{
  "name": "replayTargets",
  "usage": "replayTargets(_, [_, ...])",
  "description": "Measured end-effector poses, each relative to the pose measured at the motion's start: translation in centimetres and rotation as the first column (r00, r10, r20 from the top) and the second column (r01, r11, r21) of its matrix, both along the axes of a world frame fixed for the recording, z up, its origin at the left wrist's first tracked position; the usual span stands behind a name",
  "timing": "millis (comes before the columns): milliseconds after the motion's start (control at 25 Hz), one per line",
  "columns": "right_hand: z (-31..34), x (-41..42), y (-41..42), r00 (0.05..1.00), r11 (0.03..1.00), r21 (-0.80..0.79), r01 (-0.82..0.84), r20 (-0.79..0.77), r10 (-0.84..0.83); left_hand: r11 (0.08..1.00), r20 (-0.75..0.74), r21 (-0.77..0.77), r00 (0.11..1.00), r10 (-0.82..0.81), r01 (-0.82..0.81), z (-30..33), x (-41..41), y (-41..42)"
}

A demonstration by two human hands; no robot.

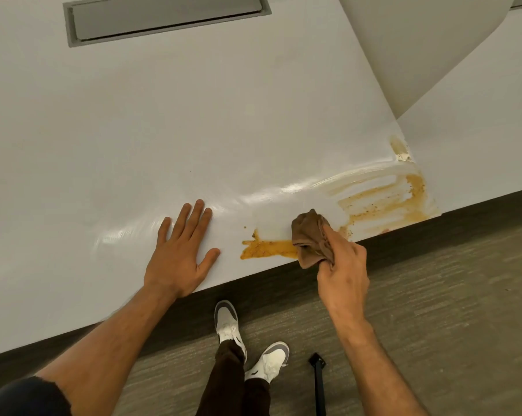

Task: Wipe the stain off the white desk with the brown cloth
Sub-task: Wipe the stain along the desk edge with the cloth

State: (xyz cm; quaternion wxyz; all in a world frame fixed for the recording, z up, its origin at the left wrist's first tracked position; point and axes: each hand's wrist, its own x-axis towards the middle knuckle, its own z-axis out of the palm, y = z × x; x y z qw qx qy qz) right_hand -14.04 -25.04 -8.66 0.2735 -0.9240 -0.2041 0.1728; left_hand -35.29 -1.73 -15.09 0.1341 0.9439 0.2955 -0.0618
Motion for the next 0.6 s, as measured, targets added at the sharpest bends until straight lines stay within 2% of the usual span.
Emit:
replayTargets(160, [-0.4,-3.7,0.4,1.0,1.0,0.011,-0.001,0.003,0.001,1.0,0.014,0.016,1.0,-0.006,0.006,-0.4,-0.1,0.0])
replayTargets(240, [0.1,-5.3,0.8,0.997,1.0,0.019,-0.024,-0.078,0.025,1.0,0.011,0.024,1.0,-0.004,0.003,-0.6,-0.1,0.1])
replayTargets(320, [0.6,-6.6,0.8,0.946,0.994,0.1,0.034,-0.324,0.0,0.999,0.008,0.033,1.0,-0.003,0.002,-0.7,-0.1,0.1])
replayTargets(400, [1.5,-6.4,0.7,0.802,0.938,0.219,0.269,-0.59,-0.092,0.999,0.007,0.039,1.0,0.001,-0.001,-0.7,-0.1,0.1])
replayTargets(440, [2.0,-5.6,0.5,0.752,0.893,0.244,0.379,-0.643,-0.144,0.999,0.008,0.044,1.0,0.001,-0.001,-0.7,-0.1,0.1])
replayTargets(520, [2.6,-3.2,0.0,0.722,0.821,0.265,0.505,-0.65,-0.235,0.998,0.012,0.057,1.0,0.001,-0.002,-0.6,-0.1,0.0])
replayTargets(560, [2.6,-1.8,0.1,0.751,0.827,0.257,0.5,-0.604,-0.266,0.998,0.01,0.055,1.0,-0.003,0.002,-0.5,0.0,0.0])
replayTargets(600, [2.7,-0.7,0.4,0.821,0.875,0.235,0.422,-0.509,-0.259,0.999,0.009,0.05,1.0,-0.007,0.007,-0.4,0.0,0.0])
